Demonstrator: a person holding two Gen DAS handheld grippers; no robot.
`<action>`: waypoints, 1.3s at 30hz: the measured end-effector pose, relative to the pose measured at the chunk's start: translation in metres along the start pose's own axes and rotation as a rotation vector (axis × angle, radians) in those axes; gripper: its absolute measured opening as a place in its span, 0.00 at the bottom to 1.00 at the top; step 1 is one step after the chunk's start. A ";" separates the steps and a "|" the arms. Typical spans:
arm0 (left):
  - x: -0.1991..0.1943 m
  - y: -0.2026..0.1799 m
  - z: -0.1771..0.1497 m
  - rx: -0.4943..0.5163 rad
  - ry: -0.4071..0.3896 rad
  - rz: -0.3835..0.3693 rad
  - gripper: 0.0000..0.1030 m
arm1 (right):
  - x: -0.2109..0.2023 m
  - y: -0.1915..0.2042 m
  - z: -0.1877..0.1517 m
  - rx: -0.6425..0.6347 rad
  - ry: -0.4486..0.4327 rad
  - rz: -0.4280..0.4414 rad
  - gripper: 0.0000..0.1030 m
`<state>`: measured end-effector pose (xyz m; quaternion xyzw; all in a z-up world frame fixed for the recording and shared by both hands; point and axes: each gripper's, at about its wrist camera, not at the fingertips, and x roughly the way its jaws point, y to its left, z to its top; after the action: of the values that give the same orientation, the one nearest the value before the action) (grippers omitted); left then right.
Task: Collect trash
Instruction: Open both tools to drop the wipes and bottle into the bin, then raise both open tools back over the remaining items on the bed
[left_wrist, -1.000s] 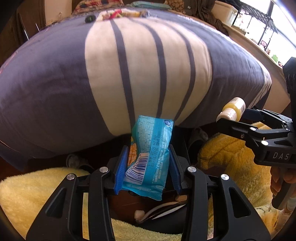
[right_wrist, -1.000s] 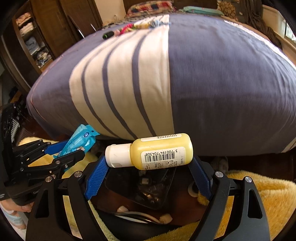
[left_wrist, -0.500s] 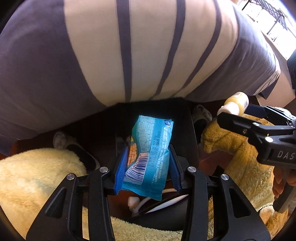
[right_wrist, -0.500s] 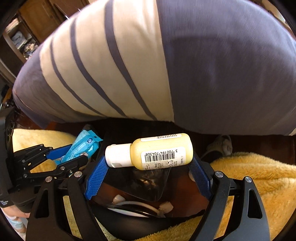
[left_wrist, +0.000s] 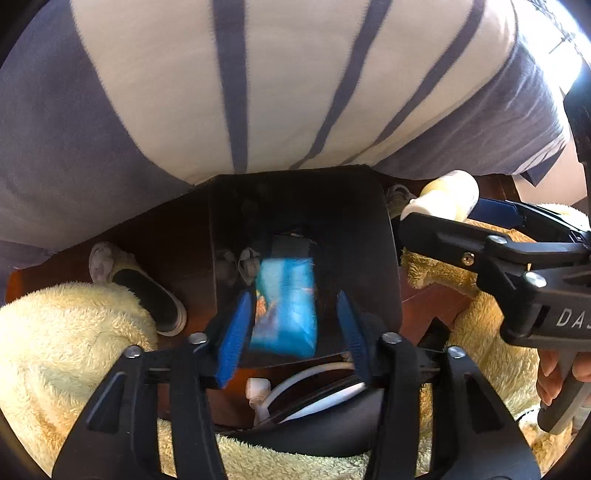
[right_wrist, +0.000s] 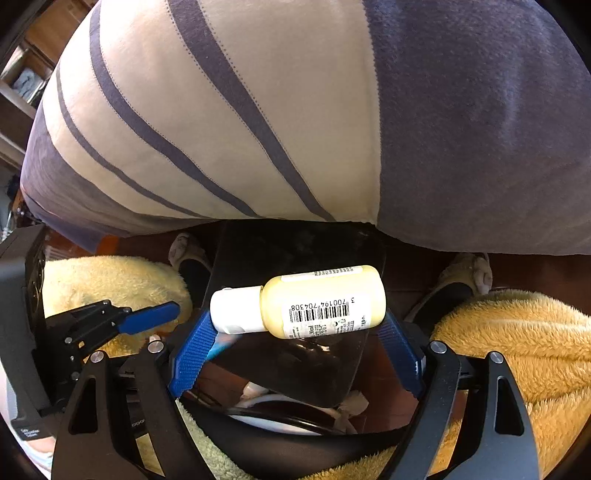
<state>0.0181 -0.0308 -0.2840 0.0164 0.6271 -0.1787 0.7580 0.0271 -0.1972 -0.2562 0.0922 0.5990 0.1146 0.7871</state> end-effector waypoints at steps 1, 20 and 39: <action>-0.001 0.001 0.000 -0.004 0.001 0.002 0.51 | -0.001 -0.001 0.001 0.004 0.000 0.001 0.82; -0.055 -0.005 -0.003 0.005 -0.130 0.069 0.85 | -0.054 -0.014 0.005 0.046 -0.149 0.004 0.92; -0.170 0.000 0.025 0.017 -0.426 0.150 0.92 | -0.142 -0.013 0.033 -0.014 -0.365 -0.040 0.96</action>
<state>0.0159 0.0055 -0.1162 0.0314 0.4482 -0.1266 0.8844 0.0238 -0.2515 -0.1197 0.0940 0.4471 0.0845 0.8855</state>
